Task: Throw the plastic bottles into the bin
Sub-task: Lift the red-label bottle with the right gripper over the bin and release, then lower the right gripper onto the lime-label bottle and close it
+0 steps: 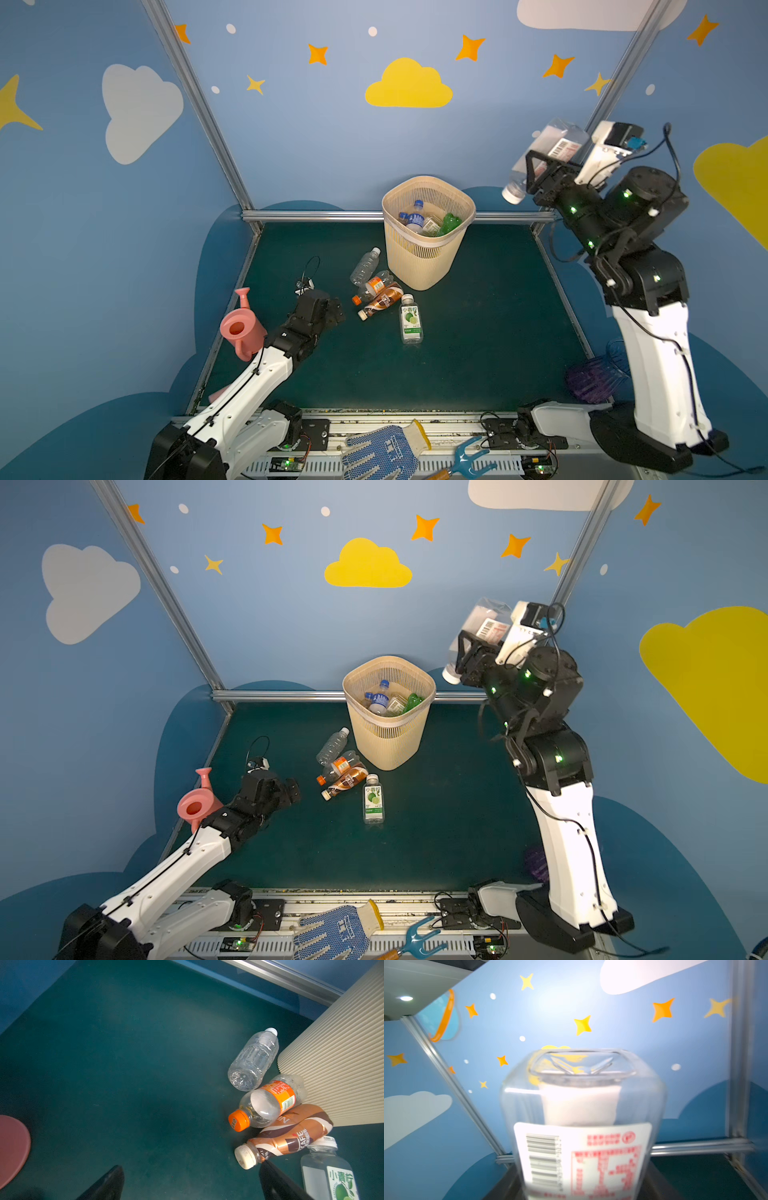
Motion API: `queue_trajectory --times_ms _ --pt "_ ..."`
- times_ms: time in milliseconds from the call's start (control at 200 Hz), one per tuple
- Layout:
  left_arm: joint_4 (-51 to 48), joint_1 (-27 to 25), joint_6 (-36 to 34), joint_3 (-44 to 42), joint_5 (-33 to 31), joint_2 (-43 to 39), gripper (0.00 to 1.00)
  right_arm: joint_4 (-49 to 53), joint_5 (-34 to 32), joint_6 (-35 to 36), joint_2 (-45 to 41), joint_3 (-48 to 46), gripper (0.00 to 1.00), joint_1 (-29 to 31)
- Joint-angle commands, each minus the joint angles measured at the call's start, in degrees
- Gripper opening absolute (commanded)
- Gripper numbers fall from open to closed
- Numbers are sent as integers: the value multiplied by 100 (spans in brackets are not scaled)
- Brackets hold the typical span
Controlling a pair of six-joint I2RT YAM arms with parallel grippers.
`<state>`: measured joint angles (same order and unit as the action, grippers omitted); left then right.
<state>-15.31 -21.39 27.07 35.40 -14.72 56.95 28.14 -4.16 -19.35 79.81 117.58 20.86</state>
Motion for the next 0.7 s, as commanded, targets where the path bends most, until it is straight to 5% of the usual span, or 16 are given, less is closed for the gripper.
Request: queue_trajectory --times_ms 0,120,210,380,521,696 --pt "-85 21 139 297 360 57 100 709 1680 -23 1681 414 61 35" --pt "-361 16 134 445 465 99 100 2429 1827 482 3095 2260 71 93" --pt "-495 20 46 481 437 32 100 2515 1567 433 3064 2825 90 -37" --pt "-267 9 -141 354 586 -198 100 571 816 443 1442 1130 98 -62" --pt "-206 -10 -188 336 732 -227 100 613 681 445 832 721 98 -140" --pt "-408 -211 -584 544 732 -9 100 166 553 163 -106 -1041 98 -413"
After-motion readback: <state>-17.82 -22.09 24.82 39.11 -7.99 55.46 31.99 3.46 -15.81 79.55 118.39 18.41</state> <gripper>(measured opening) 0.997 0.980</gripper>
